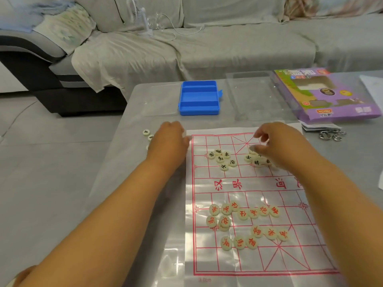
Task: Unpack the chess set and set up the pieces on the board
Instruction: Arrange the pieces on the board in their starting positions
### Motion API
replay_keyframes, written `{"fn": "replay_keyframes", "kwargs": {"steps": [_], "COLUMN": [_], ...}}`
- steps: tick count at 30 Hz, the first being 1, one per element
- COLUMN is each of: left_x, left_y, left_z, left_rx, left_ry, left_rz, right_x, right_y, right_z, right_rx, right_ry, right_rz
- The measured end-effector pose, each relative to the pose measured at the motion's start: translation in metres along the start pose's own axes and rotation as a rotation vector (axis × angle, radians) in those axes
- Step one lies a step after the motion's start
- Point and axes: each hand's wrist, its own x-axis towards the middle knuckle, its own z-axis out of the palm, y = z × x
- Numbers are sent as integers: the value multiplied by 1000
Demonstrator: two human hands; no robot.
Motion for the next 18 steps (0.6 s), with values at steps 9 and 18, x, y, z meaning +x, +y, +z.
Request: {"fn": "replay_keyframes", "kwargs": {"steps": [9, 18], "left_x": [16, 20], "left_y": [-78, -101], "left_z": [-4, -23], "left_rx": [57, 20], "left_ry": [-13, -88], "left_rz": [-261, -209], "right_x": [70, 100], "right_y": [-141, -181], "right_z": [72, 95], "right_rx": [142, 49], "right_ry": [-34, -175], "right_rz": [-449, -577]}}
